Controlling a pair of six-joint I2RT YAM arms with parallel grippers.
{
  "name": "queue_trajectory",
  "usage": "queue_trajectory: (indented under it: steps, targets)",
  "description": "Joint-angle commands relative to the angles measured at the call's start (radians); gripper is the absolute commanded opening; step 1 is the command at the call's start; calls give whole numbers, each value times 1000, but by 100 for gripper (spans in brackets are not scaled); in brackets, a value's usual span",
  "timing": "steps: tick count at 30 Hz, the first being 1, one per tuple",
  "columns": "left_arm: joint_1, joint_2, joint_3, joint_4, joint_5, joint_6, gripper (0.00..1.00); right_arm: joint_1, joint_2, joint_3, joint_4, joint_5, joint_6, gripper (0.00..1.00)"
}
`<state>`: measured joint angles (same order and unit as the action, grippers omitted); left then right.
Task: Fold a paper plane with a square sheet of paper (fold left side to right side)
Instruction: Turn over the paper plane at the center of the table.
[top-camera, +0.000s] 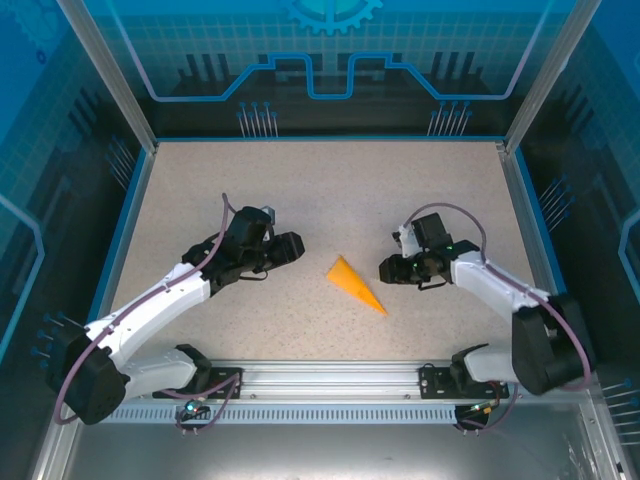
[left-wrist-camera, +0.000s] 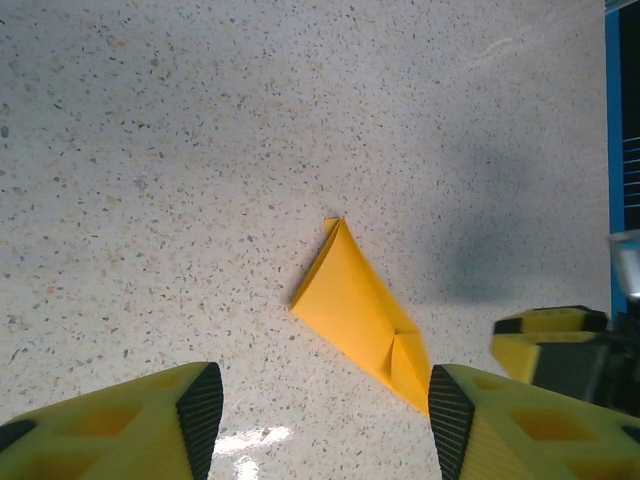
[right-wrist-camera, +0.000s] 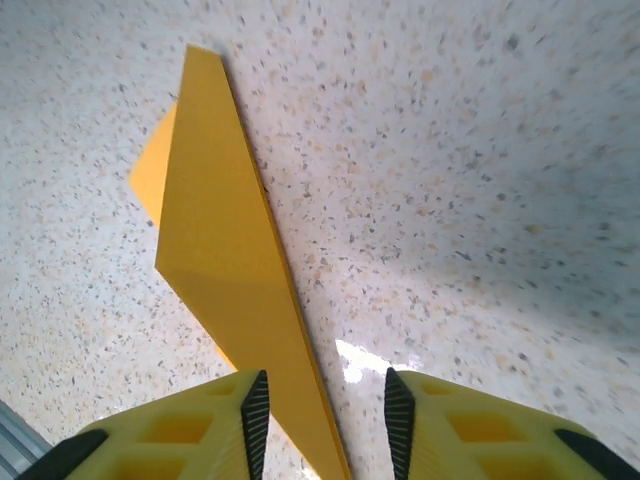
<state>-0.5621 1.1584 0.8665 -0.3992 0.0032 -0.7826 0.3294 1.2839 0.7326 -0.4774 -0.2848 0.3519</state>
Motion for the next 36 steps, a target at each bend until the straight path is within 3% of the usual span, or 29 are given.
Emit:
queue_trajectory:
  steps: [1, 7, 12, 27, 36]
  targets:
    - [1, -13, -22, -7, -14, 18, 60, 61, -63, 46, -149, 49, -106, 41]
    - [1, -24, -33, -6, -22, 20, 63, 326, -6, 123, -221, 113, -202, 40]
    - [2, -42, -44, -11, -31, 19, 64, 452, 158, 220, -273, 304, -208, 39]
    - [1, -84, -57, -38, -64, 26, 68, 647, 556, 435, -410, 759, -208, 48]
    - [1, -80, -58, -37, -66, 26, 69, 672, 582, 443, -416, 854, -190, 48]
